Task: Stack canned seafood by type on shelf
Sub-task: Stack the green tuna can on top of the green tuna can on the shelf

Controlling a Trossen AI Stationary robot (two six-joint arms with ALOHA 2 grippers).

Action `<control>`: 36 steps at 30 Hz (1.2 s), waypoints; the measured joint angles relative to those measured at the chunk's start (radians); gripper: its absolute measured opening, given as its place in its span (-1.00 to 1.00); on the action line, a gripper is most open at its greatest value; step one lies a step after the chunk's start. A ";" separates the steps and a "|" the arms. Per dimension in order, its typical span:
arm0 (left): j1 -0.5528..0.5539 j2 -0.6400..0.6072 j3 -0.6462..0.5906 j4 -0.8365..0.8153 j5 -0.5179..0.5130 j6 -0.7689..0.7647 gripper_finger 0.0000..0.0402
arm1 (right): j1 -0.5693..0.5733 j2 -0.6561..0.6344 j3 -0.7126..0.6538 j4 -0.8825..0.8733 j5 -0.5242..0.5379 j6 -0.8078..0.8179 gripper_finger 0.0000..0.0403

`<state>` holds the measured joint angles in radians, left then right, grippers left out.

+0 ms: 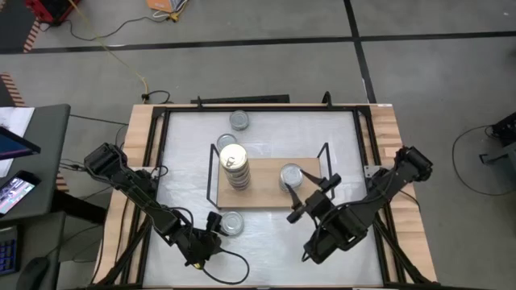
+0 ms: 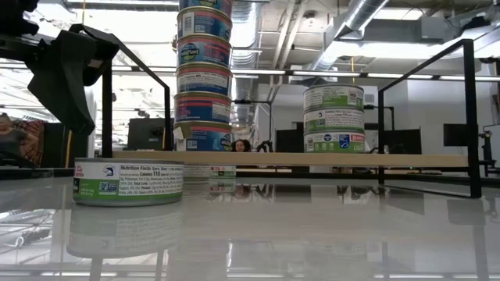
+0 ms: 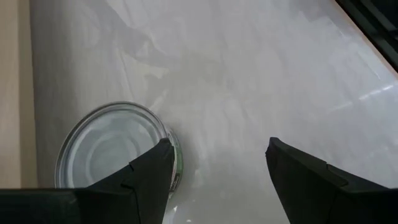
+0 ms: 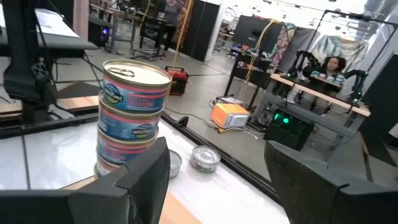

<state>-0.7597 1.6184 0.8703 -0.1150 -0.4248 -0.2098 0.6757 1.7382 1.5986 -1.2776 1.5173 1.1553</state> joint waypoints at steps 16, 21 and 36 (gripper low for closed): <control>0.007 0.003 -0.045 0.000 -0.118 0.089 0.21 | 0.024 0.000 0.000 0.029 -0.004 -0.004 0.44; 0.009 0.003 -0.058 -0.010 -0.137 0.114 0.20 | 0.024 0.000 0.000 0.029 -0.005 -0.004 0.44; 0.059 0.004 -0.057 -0.051 -0.064 0.217 -0.36 | 0.023 0.001 0.000 0.030 -0.006 -0.004 0.44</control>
<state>-0.7005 1.6222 0.8131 -0.1664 -0.4890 0.0072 0.6987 1.7388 1.5986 -1.2475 1.5112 1.1517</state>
